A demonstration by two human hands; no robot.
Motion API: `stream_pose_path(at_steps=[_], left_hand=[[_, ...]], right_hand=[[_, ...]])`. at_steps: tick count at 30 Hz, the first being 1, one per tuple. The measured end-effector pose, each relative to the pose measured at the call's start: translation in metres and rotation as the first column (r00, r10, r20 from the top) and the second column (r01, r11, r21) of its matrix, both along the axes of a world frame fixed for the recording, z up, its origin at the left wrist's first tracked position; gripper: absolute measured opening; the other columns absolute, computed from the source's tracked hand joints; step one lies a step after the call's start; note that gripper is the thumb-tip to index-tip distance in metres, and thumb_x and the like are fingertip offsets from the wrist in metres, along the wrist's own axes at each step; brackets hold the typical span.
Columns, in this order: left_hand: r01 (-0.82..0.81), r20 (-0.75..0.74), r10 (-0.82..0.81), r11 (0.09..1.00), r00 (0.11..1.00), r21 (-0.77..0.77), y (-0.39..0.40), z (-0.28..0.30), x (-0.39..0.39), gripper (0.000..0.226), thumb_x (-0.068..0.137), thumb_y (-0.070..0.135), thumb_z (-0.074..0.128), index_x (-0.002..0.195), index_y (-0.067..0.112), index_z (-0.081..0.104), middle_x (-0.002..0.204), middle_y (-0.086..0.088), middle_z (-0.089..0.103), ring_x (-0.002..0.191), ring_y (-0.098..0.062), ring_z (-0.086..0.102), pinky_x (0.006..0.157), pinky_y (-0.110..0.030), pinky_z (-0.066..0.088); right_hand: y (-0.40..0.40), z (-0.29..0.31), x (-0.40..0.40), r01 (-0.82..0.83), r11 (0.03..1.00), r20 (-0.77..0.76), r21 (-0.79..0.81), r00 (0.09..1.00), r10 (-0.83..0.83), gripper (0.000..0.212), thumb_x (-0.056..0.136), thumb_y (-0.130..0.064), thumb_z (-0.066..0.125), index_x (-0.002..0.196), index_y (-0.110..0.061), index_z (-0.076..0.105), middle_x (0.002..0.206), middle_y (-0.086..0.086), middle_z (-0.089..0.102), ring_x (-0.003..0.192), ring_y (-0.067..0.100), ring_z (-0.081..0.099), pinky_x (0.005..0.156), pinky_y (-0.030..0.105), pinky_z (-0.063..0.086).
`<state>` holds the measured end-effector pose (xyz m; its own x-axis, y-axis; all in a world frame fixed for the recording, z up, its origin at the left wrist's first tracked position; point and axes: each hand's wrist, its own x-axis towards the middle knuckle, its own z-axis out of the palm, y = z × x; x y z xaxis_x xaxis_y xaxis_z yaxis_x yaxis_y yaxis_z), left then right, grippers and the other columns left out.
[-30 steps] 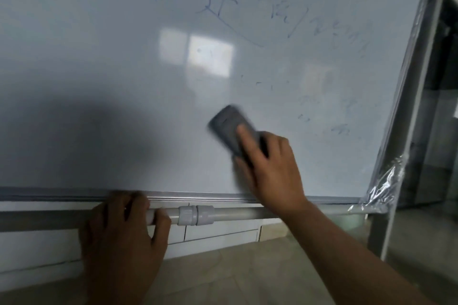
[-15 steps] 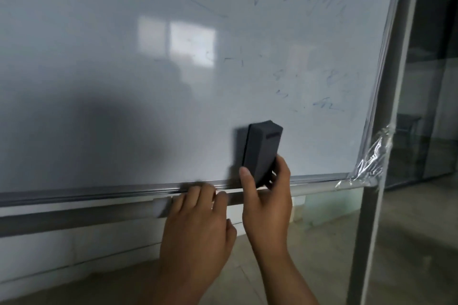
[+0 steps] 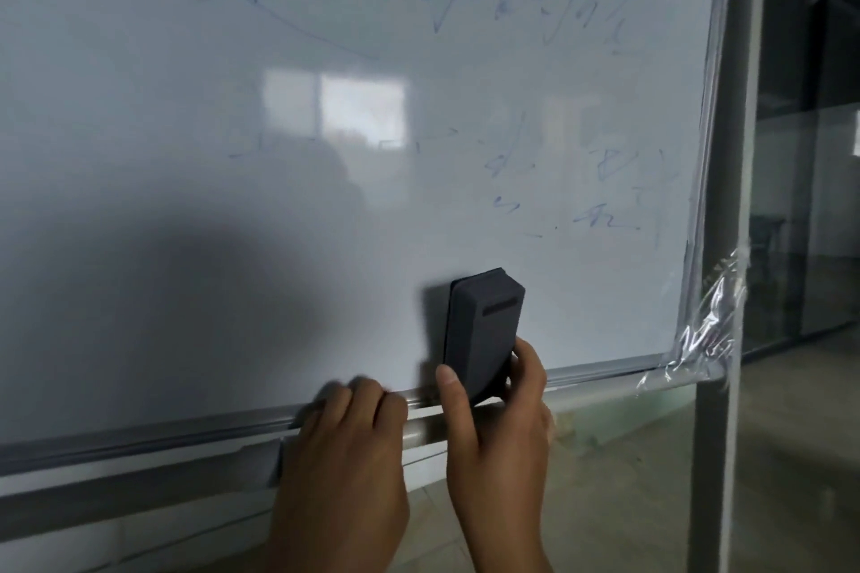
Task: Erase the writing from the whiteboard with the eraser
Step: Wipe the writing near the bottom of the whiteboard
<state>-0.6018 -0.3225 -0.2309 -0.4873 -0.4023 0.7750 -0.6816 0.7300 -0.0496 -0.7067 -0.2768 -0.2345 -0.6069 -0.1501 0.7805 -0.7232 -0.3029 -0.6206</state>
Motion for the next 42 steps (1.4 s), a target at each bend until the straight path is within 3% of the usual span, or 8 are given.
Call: stream_pose_path(at_steps=[3, 11, 19, 22, 25, 28, 37, 42], left_hand=[[0.109, -0.094, -0.110, 0.994, 0.989, -0.015, 0.018, 0.009, 0.003, 0.013, 0.060, 0.035, 0.058, 0.065, 0.023, 0.054, 0.072, 0.005, 0.050, 0.071, -0.023, 0.054, 0.057, -0.036, 0.046], [0.176, -0.331, -0.123, 0.975, 0.936, 0.135, 0.053, 0.060, -0.043, 0.064, 0.073, 0.086, 0.024, 0.077, 0.029, 0.052, 0.070, 0.013, 0.056, 0.062, -0.004, 0.053, 0.054, -0.023, 0.040], [0.165, -0.455, -0.059, 0.966, 0.888, 0.197, 0.065, 0.069, -0.074, 0.049, 0.070, 0.071, 0.046, 0.089, 0.027, 0.054, 0.071, 0.010, 0.060, 0.063, -0.007, 0.058, 0.051, -0.022, 0.045], [0.213, -0.483, -0.098, 0.959, 0.870, 0.188, 0.071, 0.078, -0.085, 0.052, 0.069, 0.072, 0.051, 0.090, 0.024, 0.052, 0.081, 0.006, 0.060, 0.071, -0.019, 0.061, 0.060, -0.035, 0.055], [0.225, -0.470, -0.152, 0.969, 0.869, 0.102, 0.080, 0.086, -0.103, 0.049, 0.073, 0.065, 0.057, 0.095, 0.021, 0.055, 0.089, 0.004, 0.057, 0.073, -0.021, 0.059, 0.060, -0.039, 0.053], [0.220, -0.409, -0.228, 0.973, 0.884, -0.066, 0.087, 0.090, -0.127, 0.048, 0.078, 0.050, 0.063, 0.109, 0.015, 0.057, 0.095, 0.000, 0.051, 0.075, -0.021, 0.054, 0.055, -0.036, 0.051], [0.224, -0.063, -0.268, 0.895, 0.961, -0.385, 0.081, 0.078, -0.182, 0.044, 0.073, 0.037, 0.070, 0.107, 0.011, 0.061, 0.096, -0.008, 0.056, 0.083, -0.027, 0.052, 0.072, -0.039, 0.047], [0.029, -0.171, -0.131, 0.866, 0.977, -0.499, 0.076, 0.094, -0.176, 0.041, 0.077, 0.044, 0.065, 0.102, 0.011, 0.061, 0.090, -0.009, 0.057, 0.079, -0.030, 0.052, 0.065, -0.037, 0.037]], right_hand=[[0.006, -0.002, -0.014, 0.128, 0.991, -0.064, -0.029, 0.989, -0.130, 0.041, 0.076, -0.063, 0.058, 0.108, -0.054, 0.034, 0.087, -0.027, 0.061, 0.092, -0.014, 0.052, 0.095, 0.039, 0.037], [0.012, -0.006, -0.030, 0.303, 0.930, -0.172, -0.207, 0.925, -0.340, 0.042, 0.077, -0.034, 0.057, 0.116, -0.018, 0.052, 0.107, 0.007, 0.052, 0.088, 0.026, 0.052, 0.076, 0.037, 0.038], [0.034, -0.021, -0.050, 0.282, 0.950, -0.269, -0.130, 0.913, -0.308, 0.065, 0.076, -0.044, 0.058, 0.135, -0.022, 0.044, 0.121, 0.002, 0.040, 0.109, 0.015, 0.036, 0.089, 0.041, 0.040], [0.047, -0.035, -0.068, 0.216, 0.960, 0.279, -0.177, 0.947, -0.162, 0.073, 0.071, -0.053, 0.060, 0.133, -0.019, 0.040, 0.123, -0.005, 0.040, 0.109, 0.021, 0.045, 0.097, 0.046, 0.040], [0.055, -0.031, -0.094, 0.055, 0.926, 0.869, -0.373, 0.372, 0.327, 0.054, 0.081, -0.049, 0.064, 0.120, -0.017, 0.047, 0.121, 0.016, 0.055, 0.092, 0.026, 0.058, 0.082, 0.043, 0.048], [0.061, -0.020, -0.107, -0.163, 0.733, 0.738, -0.660, 0.042, 0.674, 0.043, 0.090, -0.053, 0.055, 0.112, -0.017, 0.055, 0.106, 0.011, 0.067, 0.093, 0.027, 0.063, 0.076, 0.038, 0.048], [0.061, -0.013, -0.121, -0.353, 0.494, 0.547, -0.795, -0.065, 0.834, 0.024, 0.094, -0.029, 0.058, 0.107, -0.015, 0.072, 0.098, 0.008, 0.072, 0.086, 0.020, 0.068, 0.066, 0.036, 0.056], [0.058, -0.007, -0.112, -0.313, 0.474, 0.523, -0.823, -0.091, 0.847, 0.028, 0.092, -0.018, 0.062, 0.117, -0.006, 0.066, 0.092, 0.006, 0.072, 0.081, 0.019, 0.070, 0.059, 0.032, 0.057]])
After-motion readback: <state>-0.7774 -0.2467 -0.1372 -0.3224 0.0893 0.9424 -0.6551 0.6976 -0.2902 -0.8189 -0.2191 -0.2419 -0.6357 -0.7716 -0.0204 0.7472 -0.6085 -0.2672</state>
